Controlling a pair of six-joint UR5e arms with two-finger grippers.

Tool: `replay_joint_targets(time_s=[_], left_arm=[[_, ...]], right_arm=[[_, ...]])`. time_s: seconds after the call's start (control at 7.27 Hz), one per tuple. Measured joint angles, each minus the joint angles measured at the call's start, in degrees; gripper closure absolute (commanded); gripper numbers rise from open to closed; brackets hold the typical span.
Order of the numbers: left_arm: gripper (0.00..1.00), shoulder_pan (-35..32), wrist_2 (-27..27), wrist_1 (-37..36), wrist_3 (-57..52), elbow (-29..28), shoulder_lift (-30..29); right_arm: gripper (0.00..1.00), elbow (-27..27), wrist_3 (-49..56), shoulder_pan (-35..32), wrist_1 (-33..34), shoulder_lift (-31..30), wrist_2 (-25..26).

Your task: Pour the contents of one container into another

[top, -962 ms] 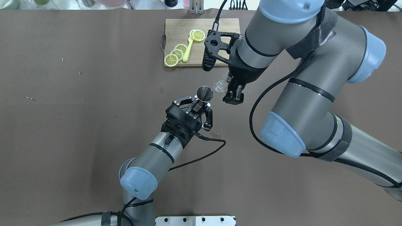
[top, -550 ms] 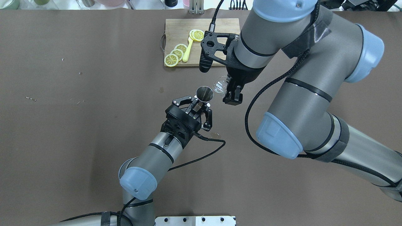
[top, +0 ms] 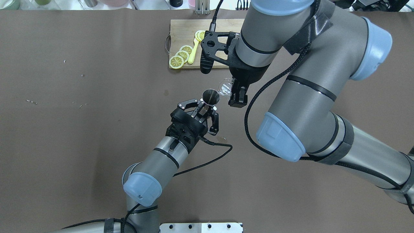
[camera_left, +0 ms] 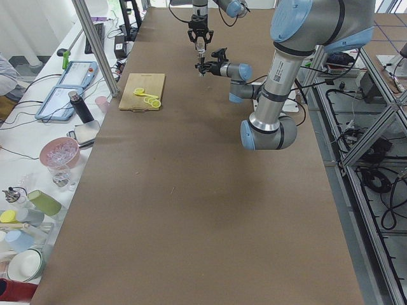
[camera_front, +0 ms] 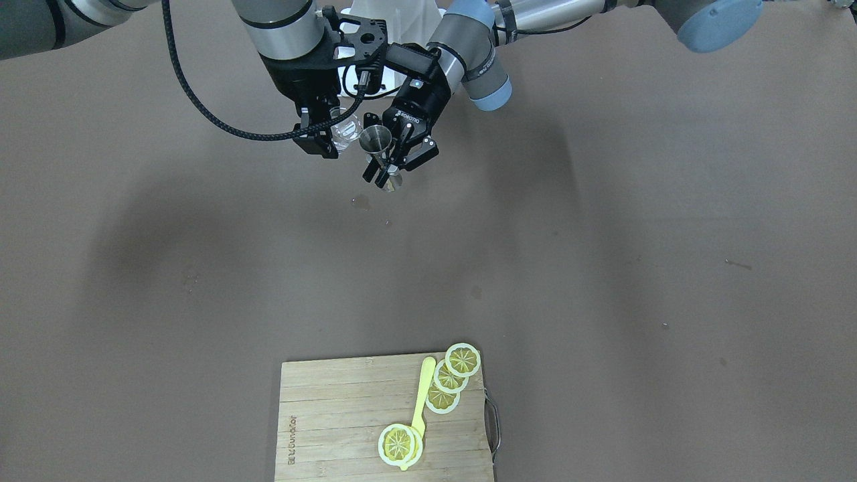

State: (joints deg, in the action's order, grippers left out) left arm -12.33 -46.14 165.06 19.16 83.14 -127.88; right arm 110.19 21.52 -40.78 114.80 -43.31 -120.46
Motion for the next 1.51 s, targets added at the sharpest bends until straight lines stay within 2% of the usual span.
replay_joint_targets(time_s=[0.83,1.51], left_arm=[[1.0,0.0,0.2,0.0,-0.1,-0.1,0.3],[1.0,-0.1,0.1,0.0,-0.1,0.0,0.3]], right_arm=[[1.0,-4.4,3.2,0.4,5.1,4.8,0.8],[1.0,-5.7,7.7,1.1,11.0,7.3,2.2]])
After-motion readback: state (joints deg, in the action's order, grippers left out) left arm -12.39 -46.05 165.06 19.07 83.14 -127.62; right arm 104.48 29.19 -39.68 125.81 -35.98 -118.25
